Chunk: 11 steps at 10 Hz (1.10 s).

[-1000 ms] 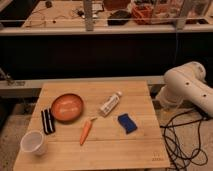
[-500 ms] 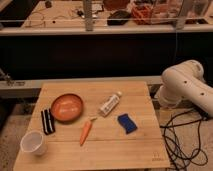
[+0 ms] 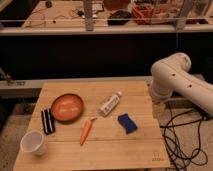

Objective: Pick up the ceramic bowl

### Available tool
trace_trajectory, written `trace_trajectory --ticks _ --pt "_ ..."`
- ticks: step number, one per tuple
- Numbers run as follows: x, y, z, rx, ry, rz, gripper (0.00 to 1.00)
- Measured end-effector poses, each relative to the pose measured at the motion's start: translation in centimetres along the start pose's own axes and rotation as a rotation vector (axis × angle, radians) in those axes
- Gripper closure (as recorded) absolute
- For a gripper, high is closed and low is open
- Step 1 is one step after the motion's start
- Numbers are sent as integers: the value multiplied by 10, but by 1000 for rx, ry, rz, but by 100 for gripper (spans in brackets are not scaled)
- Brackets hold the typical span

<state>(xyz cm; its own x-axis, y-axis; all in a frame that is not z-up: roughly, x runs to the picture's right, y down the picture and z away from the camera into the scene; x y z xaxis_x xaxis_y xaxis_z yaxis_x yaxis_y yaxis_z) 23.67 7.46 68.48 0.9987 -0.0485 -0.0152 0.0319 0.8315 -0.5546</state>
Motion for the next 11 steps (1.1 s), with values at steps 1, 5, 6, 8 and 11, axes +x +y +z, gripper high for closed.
trace_trajectory --ticks 1,5,6,8,11 --pt "-12 -3 -1 4 4 -26 20" --pt "-52 -10 -6 10 19 -103 20" --pt "-54 -10 -8 10 28 -121 20" --pt "-65 -11 -8 22 34 -155 20" --pt "-94 -13 -12 40 39 -207 20"
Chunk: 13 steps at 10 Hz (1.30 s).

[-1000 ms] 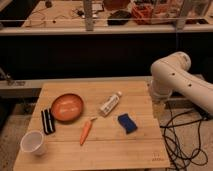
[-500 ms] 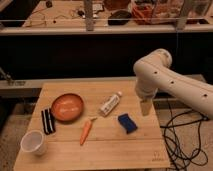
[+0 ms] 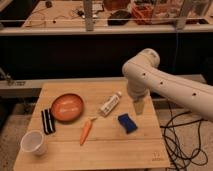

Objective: Pick up the ceramic bowl

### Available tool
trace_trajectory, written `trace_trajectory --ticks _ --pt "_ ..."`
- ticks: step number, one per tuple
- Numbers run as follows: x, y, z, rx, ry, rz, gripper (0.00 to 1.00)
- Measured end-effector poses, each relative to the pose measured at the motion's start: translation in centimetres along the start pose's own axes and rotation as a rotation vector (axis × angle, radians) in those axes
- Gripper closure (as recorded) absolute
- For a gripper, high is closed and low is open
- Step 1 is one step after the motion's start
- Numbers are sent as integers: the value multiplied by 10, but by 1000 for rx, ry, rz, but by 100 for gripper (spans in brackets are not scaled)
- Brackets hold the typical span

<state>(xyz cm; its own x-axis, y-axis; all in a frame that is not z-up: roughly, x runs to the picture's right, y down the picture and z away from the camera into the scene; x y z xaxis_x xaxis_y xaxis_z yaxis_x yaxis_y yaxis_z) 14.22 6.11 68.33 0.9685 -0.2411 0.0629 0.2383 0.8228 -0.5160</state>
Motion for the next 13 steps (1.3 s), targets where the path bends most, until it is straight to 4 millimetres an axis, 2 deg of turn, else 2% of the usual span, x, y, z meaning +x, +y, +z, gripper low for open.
trace_trajectory --ticks 3,7,10,11,13 --pt "-16 -6 -1 15 13 -59 20" --pt "-55 -21 -1 42 24 -153 20" --pt "-62 -25 2 51 37 -182 20" --pt "-76 -30 3 61 40 -212 20" --pt "-92 -37 5 71 51 -236 20"
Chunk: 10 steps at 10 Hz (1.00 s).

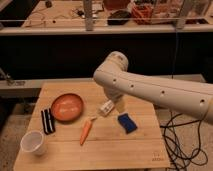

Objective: Pick up the ceramic bowl

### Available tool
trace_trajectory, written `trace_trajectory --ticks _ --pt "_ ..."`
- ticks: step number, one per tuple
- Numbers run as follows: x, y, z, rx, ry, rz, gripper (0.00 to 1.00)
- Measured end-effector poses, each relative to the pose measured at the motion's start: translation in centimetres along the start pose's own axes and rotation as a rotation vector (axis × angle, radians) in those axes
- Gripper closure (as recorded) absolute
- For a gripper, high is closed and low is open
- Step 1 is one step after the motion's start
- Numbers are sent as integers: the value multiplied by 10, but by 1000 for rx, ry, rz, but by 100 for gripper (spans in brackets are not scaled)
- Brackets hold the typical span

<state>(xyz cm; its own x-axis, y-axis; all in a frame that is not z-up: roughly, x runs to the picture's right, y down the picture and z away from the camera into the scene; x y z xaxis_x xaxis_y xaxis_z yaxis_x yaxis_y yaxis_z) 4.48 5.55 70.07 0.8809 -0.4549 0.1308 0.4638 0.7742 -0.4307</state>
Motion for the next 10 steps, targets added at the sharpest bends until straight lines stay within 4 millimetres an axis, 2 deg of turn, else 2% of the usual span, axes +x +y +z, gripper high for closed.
trace_trajectory --ticks 1,4,7,10 --pt "-11 -7 1 7 2 -20 20" --pt "-17 -11 8 18 16 -61 20" --pt "-40 -28 17 48 19 -116 20" --pt "-44 -34 24 64 26 -148 20"
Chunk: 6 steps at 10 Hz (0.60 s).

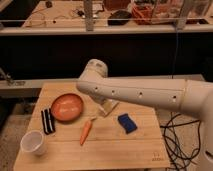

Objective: Pick up the ceramic bowl

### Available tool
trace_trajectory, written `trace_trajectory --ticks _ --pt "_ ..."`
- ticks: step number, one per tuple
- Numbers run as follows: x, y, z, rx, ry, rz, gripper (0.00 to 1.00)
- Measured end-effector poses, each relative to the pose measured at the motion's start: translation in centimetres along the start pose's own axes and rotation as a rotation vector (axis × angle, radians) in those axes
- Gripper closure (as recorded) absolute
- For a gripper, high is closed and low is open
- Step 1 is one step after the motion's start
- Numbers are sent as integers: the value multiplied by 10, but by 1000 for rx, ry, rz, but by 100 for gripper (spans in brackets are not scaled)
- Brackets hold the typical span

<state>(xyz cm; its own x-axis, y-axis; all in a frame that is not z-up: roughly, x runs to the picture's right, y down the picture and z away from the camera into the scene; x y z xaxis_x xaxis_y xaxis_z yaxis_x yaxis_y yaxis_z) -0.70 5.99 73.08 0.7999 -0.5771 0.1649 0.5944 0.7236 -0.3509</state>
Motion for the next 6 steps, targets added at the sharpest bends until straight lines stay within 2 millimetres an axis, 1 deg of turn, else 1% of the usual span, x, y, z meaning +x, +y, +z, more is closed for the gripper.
trace_trajectory --ticks 6 --pt "-5 -21 14 38 -17 -62 20"
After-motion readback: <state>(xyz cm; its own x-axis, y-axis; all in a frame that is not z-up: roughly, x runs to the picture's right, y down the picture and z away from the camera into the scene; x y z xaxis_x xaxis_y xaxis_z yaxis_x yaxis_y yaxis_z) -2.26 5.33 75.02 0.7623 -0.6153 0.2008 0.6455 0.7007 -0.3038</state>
